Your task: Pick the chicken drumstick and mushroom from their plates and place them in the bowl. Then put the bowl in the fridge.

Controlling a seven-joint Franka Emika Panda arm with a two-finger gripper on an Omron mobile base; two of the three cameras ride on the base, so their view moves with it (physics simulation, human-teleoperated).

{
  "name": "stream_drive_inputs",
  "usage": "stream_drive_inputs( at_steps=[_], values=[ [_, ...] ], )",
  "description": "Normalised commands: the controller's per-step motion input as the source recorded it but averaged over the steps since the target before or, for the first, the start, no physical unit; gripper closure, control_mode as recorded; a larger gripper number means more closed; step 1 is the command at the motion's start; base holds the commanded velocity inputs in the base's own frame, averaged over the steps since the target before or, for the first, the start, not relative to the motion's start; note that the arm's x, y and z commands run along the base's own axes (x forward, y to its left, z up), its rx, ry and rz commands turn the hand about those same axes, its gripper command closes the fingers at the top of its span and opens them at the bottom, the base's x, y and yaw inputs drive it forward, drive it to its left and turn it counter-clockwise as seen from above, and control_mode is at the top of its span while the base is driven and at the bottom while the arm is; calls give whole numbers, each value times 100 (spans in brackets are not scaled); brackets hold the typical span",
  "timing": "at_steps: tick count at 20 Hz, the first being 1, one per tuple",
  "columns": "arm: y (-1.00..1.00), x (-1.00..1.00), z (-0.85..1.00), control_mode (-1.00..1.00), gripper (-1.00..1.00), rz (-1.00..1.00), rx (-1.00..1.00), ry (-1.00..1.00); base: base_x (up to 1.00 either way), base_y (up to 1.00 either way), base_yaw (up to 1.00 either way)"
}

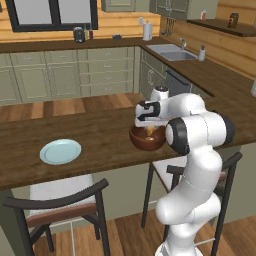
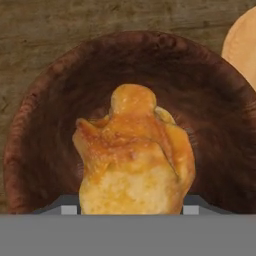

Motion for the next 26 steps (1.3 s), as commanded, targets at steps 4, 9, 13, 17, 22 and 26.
stream_drive_inputs(
  at_steps=[4,9,13,17,22,26],
  values=[
    [0,32,-35,-100,100,1,0,0,0,0,0],
    [0,25,-25,-100,-100,1,0,0,0,0,0],
    [-5,2,-7,-100,-100,2,0,0,0,0,0],
    [0,0,0,-100,-100,2,2,1,0,0,0],
    [-13,0,16,-100,-100,8,0,0,0,0,0],
    [-25,-6,56,-100,-100,10,0,0,0,0,0]
  ],
)
